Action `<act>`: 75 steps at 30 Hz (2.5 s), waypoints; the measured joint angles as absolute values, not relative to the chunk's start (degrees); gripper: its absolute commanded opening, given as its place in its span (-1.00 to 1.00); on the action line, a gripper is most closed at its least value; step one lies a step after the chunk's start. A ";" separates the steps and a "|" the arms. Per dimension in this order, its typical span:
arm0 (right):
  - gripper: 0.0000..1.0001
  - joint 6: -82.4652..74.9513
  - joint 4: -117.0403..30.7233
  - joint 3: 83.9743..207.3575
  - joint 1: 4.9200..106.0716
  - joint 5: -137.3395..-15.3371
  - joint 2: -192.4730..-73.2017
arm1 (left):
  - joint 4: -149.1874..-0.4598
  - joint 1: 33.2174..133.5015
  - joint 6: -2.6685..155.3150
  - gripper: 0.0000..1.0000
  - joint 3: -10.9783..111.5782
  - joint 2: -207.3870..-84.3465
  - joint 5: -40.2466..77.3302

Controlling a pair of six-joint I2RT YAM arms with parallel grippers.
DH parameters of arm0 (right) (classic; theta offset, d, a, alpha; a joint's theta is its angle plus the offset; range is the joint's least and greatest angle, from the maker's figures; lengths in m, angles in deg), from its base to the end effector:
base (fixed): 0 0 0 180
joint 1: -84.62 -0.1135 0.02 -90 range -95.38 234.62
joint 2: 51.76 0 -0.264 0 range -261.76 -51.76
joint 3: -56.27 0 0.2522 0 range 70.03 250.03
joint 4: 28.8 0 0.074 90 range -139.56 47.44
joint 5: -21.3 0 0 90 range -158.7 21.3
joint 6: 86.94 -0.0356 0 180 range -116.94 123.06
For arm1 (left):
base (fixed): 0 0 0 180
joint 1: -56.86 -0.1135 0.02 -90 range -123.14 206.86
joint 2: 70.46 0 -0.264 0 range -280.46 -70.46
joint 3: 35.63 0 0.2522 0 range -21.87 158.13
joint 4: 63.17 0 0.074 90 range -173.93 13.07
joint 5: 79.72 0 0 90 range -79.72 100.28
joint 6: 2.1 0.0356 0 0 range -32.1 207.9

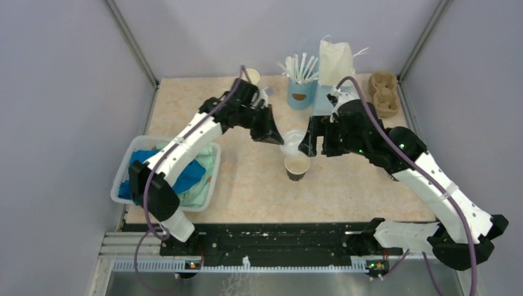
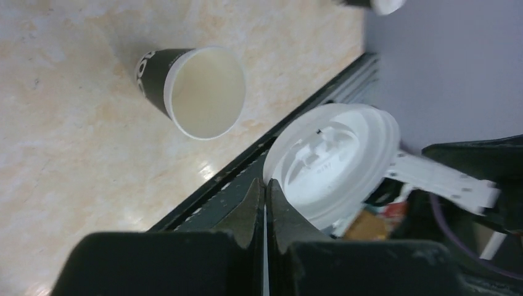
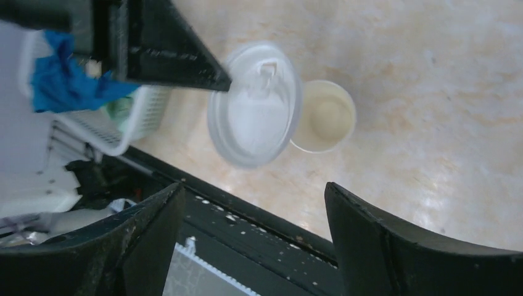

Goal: Pack the takeout coffee

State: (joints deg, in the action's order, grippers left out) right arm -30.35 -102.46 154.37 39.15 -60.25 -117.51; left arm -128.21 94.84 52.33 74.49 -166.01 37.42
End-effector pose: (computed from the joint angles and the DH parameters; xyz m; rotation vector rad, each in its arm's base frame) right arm 0.1487 0.1437 0.4171 -0.1682 2.3374 0.5396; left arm 0.2713 -0.2324 0.3582 0.2862 2.6509 -1.0850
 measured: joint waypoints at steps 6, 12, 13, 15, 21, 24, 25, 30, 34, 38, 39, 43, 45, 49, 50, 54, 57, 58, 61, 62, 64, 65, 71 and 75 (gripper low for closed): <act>0.89 -27.88 -91.14 154.61 43.78 -76.36 -111.44 | -94.03 79.19 27.83 -1.00 51.82 -154.27 60.63; 0.93 -34.28 -74.90 154.30 48.61 -91.00 -112.64 | -45.07 79.10 -6.68 -1.00 42.90 -154.18 70.70; 0.94 -36.23 -71.29 153.89 48.98 -92.73 -113.51 | -37.44 79.23 -11.64 -1.00 42.84 -155.06 71.14; 0.95 -41.17 -63.86 152.22 49.47 -96.07 -115.48 | -25.75 79.32 -18.55 -1.00 42.84 -156.39 71.53; 0.97 -54.44 -45.15 146.74 49.53 -102.50 -119.33 | -8.94 79.19 -28.12 -1.00 43.32 -158.66 72.32; 0.95 -57.41 -40.48 146.52 49.66 -103.05 -119.63 | -6.14 79.19 -30.22 -1.00 43.32 -159.12 72.41; 0.94 -58.20 -39.19 146.52 49.68 -103.13 -119.66 | -5.33 79.19 -30.62 -1.00 43.32 -159.12 72.43; 0.85 -60.14 -36.13 146.41 49.68 -103.20 -119.68 | -1.75 79.19 -31.69 -1.00 43.32 -159.12 72.39; 0.75 -60.82 -35.45 146.39 49.82 -103.02 -119.94 | -1.03 79.19 -31.91 -1.00 43.32 -159.12 72.41; 0.68 -61.08 -35.30 146.39 49.84 -102.70 -120.51 | -1.03 79.19 -31.93 -1.00 43.32 -159.12 72.52; 0.67 -61.06 -35.45 146.39 49.84 -102.56 -120.57 | -1.03 79.19 -31.93 -1.00 43.32 -159.12 72.65; 0.55 -60.78 -36.15 146.41 49.82 -102.21 -120.62 | -1.14 79.19 -31.91 -1.00 43.21 -159.12 73.26; 0.54 -60.56 -36.37 146.41 49.82 -102.19 -120.60 | -1.38 79.19 -31.91 -1.00 43.10 -159.12 73.50; 0.48 -60.47 -36.74 146.41 49.82 -102.19 -120.60 | -2.03 79.19 -31.93 -1.00 42.97 -159.12 73.81; 0.47 -60.45 -36.78 146.41 49.84 -102.17 -120.60 | -2.21 79.19 -31.93 -1.00 42.97 -159.12 73.87; 0.41 -60.45 -37.09 146.41 49.84 -101.87 -120.60 | -3.28 79.19 -31.93 -0.87 42.77 -159.10 73.96; 0.40 -60.49 -37.61 146.41 49.84 -101.54 -120.60 | -4.09 79.19 -31.93 -0.39 42.51 -158.97 73.98; 0.40 -60.54 -37.79 146.41 49.84 -101.45 -120.60 | -4.81 79.19 -31.93 -0.19 42.29 -158.80 73.98; 0.41 -60.69 -37.96 146.08 49.84 -100.82 -120.25 | -7.24 78.92 -30.99 0.25 40.57 -157.55 74.38; 0.41 -60.73 -38.09 145.73 49.84 -100.42 -119.87 | -8.24 78.66 -30.33 0.32 39.60 -156.87 74.62; 0.41 -60.49 -40.48 144.88 49.92 -99.35 -118.52 | -11.61 77.90 -28.30 0.49 37.13 -155.06 75.56; 0.41 -60.03 -42.12 144.68 49.99 -98.67 -117.88 | -14.17 77.24 -26.62 0.55 35.73 -153.92 76.02; 0.43 -48.08 -67.08 147.13 50.38 -89.93 -114.50 | -53.09 70.31 0.22 0.77 33.44 -145.40 76.43; 0.43 -40.62 -81.26 149.14 50.41 -85.71 -115.17 | -82.77 68.76 22.67 0.78 38.58 -145.59 72.63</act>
State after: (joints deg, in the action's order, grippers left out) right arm -40.62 -81.26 149.14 50.41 -85.71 -115.17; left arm -82.77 68.76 22.67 38.58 -145.59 72.63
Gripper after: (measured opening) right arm 0.722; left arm 0.889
